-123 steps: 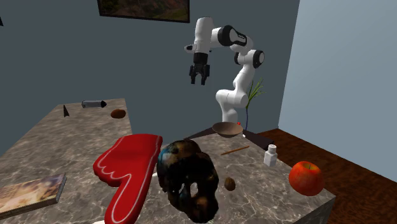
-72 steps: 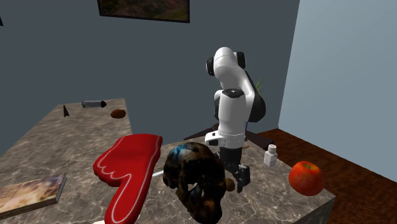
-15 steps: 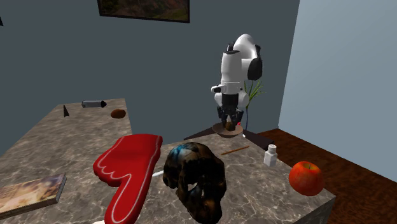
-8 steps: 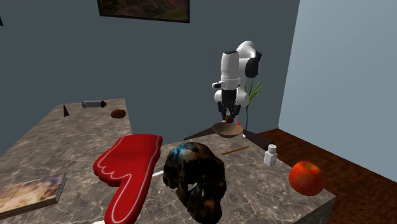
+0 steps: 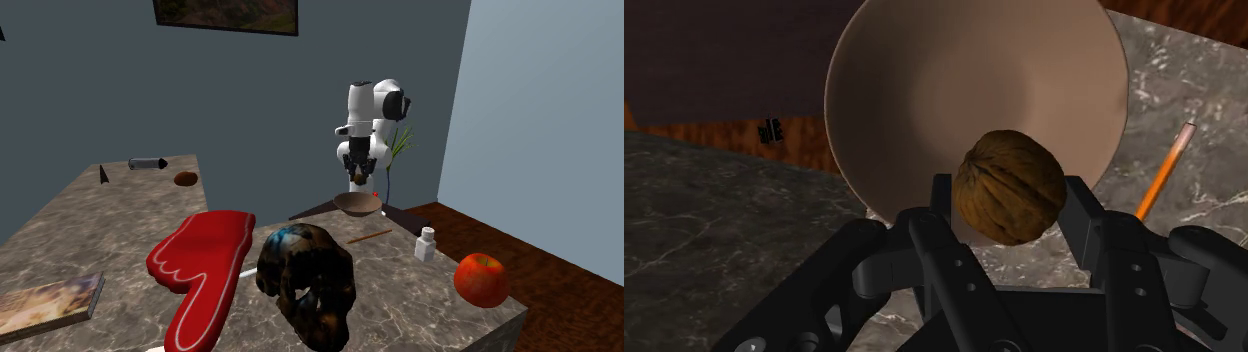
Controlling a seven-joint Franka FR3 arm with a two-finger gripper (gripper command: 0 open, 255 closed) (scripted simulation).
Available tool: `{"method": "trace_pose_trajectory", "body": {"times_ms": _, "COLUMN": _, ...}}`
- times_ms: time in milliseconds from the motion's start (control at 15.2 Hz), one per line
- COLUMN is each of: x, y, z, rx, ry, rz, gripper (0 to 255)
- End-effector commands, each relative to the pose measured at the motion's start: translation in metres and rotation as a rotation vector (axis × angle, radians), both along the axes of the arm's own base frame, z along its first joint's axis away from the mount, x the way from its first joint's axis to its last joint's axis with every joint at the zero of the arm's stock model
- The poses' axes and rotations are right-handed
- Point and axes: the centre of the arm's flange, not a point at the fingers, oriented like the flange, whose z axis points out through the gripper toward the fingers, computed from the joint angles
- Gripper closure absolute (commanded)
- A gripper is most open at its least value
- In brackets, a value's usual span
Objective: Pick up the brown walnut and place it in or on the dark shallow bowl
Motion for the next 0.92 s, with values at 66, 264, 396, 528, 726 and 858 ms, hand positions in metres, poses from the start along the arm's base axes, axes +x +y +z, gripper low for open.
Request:
{"method": "trace_pose_trajectory", "body": {"times_ms": 66, "x": -0.002, "y": -0.002, "z": -0.015, "rx": 0.000, "ry": 0.000, "rz": 0.000, "gripper": 255}}
{"method": "trace_pose_trajectory", "body": {"times_ms": 264, "x": -0.002, "y": -0.002, "z": -0.031, "rx": 0.000, "ry": 0.000, "rz": 0.000, "gripper": 255}}
{"method": "trace_pose_trajectory", "body": {"times_ms": 396, "x": -0.002, "y": -0.002, "z": -0.042, "rx": 0.000, "ry": 0.000, "rz": 0.000, "gripper": 255}}
{"method": "trace_pose_trajectory", "body": {"times_ms": 528, "x": -0.002, "y": -0.002, "z": -0.052, "rx": 0.000, "ry": 0.000, "rz": 0.000, "gripper": 255}}
{"method": "trace_pose_trajectory", "body": {"times_ms": 726, "x": -0.002, "y": -0.002, "z": -0.068, "rx": 0.000, "ry": 0.000, "rz": 0.000, "gripper": 255}}
{"method": "trace_pose_trajectory", "body": {"times_ms": 858, "x": -0.002, "y": -0.002, "z": -0.068, "rx": 0.000, "ry": 0.000, "rz": 0.000, "gripper": 255}}
